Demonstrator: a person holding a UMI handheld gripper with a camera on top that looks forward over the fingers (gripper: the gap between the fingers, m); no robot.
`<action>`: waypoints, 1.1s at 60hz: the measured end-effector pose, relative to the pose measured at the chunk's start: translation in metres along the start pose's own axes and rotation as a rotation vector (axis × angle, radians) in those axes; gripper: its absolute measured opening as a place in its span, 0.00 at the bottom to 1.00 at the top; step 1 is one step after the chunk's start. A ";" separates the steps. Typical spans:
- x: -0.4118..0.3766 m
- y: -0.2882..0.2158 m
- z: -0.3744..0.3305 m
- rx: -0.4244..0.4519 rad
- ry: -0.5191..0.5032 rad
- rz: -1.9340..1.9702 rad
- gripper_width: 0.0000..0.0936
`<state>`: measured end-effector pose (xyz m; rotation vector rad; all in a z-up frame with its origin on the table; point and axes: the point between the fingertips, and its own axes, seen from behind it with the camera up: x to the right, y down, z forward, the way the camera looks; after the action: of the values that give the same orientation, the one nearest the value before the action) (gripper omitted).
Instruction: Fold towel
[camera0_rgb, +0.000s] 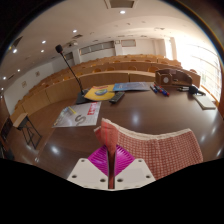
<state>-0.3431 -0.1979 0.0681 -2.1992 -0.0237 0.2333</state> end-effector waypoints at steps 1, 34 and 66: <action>-0.003 -0.006 -0.006 0.011 -0.021 0.012 0.05; 0.272 -0.003 -0.030 -0.020 0.234 0.085 0.88; 0.189 -0.020 -0.193 0.117 0.252 -0.067 0.91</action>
<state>-0.1221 -0.3201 0.1656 -2.0918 0.0547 -0.0788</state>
